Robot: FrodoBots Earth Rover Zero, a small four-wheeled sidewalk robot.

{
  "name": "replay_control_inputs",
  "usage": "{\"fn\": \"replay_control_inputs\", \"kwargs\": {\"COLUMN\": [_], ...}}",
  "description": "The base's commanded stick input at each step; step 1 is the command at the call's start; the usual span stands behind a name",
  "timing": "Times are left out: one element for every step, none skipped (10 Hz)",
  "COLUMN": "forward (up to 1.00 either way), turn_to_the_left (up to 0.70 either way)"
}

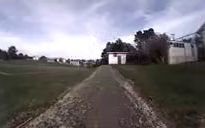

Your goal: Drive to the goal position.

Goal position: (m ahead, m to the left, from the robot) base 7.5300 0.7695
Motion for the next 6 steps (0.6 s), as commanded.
{"fn": "replay_control_inputs", "kwargs": {"forward": [0.85,0.85,0.85,0.85,0.85,0.85], "turn_to_the_left": [0.00,0.00,0.00,0.00,0.00,0.00]}}
